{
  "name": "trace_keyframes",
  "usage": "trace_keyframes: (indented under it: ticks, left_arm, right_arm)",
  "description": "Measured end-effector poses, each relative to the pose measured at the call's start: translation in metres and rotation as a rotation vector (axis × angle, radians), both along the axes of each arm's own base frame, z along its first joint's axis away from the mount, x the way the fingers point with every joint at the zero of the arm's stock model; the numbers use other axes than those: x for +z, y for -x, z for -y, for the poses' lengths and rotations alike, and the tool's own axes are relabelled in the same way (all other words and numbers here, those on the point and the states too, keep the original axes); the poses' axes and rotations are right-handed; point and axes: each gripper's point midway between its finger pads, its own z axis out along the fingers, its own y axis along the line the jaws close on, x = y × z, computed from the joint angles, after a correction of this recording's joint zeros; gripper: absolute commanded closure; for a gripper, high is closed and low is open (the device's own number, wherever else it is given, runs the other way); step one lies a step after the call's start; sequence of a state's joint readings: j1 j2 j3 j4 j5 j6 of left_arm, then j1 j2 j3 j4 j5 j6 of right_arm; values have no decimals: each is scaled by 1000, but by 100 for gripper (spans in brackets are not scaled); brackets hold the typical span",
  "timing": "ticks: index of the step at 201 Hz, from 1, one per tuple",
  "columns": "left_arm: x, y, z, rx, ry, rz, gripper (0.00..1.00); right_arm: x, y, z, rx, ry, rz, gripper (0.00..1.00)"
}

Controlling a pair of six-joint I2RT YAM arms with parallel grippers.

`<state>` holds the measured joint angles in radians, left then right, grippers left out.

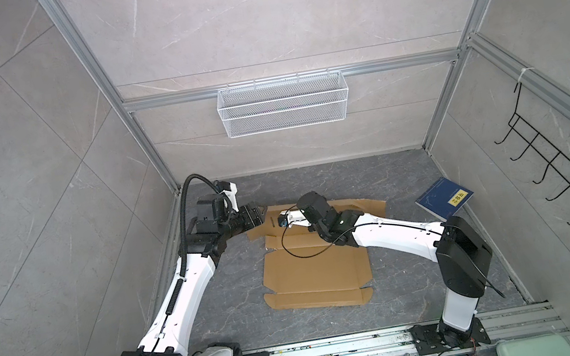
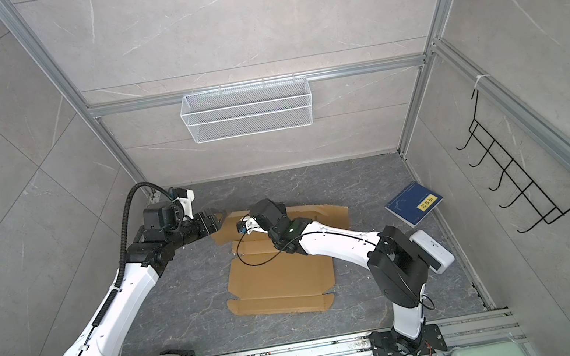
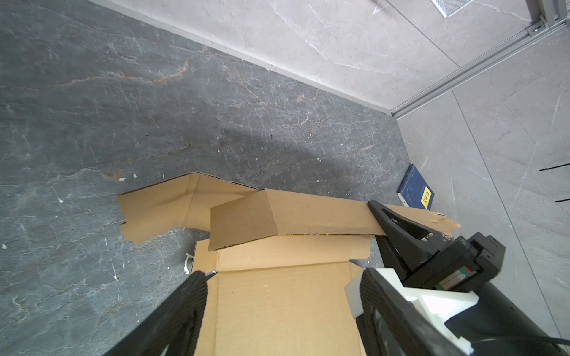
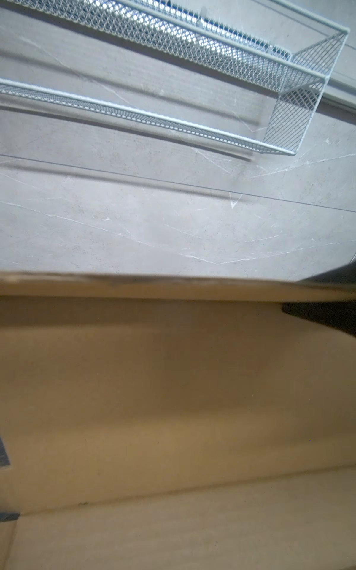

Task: Fold the paper box

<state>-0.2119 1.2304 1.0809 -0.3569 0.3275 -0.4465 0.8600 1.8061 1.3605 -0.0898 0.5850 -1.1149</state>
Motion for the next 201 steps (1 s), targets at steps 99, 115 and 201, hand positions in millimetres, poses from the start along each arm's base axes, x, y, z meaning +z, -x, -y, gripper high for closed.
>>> trace_keyframes:
  ticks: [99, 115, 201]
  left_arm:
    - [-22, -3, 29, -79, 7, -48, 20]
    - [-28, -3, 35, -92, 5, -57, 20]
    - [-33, 0, 40, -102, -6, -70, 20]
  right_arm:
    - [-6, 4, -4, 1, -18, 6, 100]
    - [-6, 4, -4, 1, -19, 7, 100]
    - [-11, 6, -1, -4, -23, 11, 100]
